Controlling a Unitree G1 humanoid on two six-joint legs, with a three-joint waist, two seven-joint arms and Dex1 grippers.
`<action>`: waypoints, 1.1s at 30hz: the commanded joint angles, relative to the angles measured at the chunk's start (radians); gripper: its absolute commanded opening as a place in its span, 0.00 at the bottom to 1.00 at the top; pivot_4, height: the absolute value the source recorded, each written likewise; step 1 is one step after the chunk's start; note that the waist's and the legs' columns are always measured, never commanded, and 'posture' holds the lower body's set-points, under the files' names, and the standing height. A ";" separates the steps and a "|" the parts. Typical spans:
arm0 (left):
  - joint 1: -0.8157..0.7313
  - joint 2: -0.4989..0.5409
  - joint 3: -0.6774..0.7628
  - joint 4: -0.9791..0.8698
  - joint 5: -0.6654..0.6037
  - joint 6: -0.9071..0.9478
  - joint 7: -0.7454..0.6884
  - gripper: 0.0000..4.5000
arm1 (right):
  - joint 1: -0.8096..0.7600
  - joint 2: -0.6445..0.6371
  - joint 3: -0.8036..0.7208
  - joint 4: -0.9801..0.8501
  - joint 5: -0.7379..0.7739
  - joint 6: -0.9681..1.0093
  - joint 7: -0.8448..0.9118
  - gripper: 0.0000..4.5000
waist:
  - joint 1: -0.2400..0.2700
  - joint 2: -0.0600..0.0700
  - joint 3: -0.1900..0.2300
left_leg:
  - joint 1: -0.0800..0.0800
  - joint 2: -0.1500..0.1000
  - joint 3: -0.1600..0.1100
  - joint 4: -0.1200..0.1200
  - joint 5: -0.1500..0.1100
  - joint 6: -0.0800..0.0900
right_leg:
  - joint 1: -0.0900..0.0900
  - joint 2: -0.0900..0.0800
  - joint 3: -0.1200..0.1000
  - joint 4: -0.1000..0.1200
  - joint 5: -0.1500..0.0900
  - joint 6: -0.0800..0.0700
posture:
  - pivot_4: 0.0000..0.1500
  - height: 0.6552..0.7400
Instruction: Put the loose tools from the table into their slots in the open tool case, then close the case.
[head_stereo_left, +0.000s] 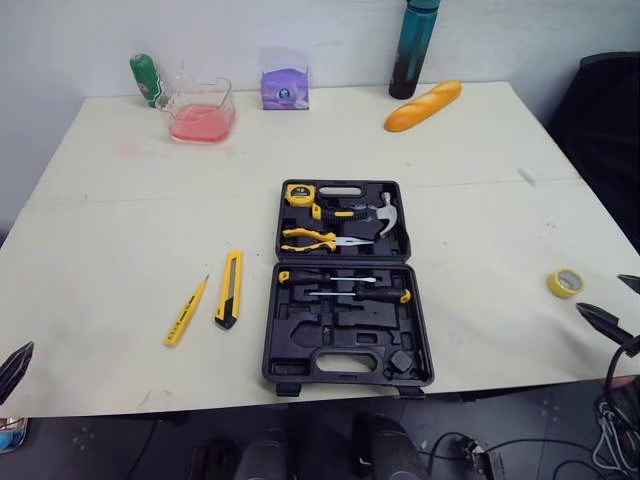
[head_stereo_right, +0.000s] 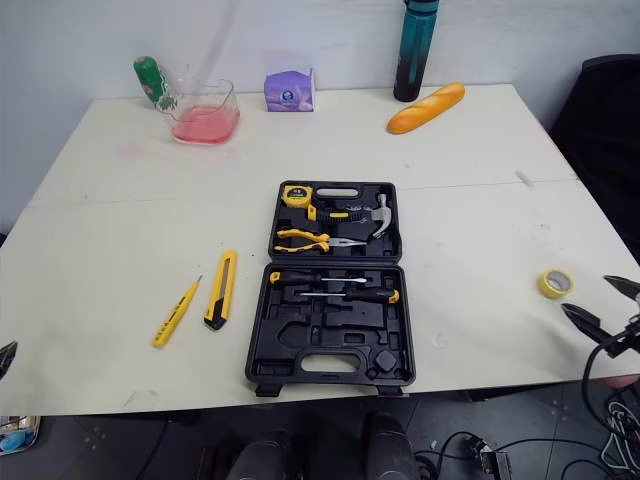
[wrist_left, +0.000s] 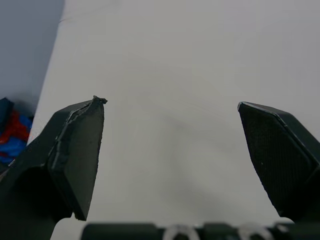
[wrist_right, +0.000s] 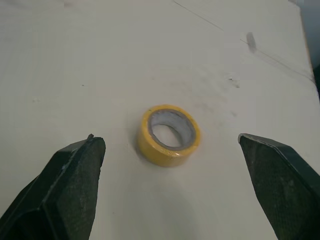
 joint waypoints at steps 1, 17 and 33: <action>0.008 0.008 -0.044 -0.131 -0.032 0.077 0.024 1.00 | -0.009 0.037 0.016 -0.164 0.086 0.074 0.064 0.98 | 0.001 0.000 0.000 | 0.000 0.000 0.000 0.000 0.000 0.000 | 0.000 0.000 0.000 0.000 0.000 0.000 | 1.00 0.94; -0.189 0.076 -0.367 -0.520 -0.114 0.683 0.368 1.00 | -0.014 0.298 0.274 -0.924 0.364 0.405 0.191 0.98 | 0.009 0.001 0.000 | 0.000 0.000 -0.003 0.000 0.005 0.002 | 0.001 0.001 -0.002 0.003 0.000 0.000 | 1.00 0.94; -0.365 0.067 -0.602 -0.462 -0.033 0.838 0.446 1.00 | -0.033 0.324 0.364 -1.008 0.351 0.434 0.208 0.98 | 0.028 0.001 0.000 | -0.001 -0.001 -0.002 0.000 0.006 0.002 | 0.000 0.001 -0.002 0.004 0.000 0.000 | 1.00 0.94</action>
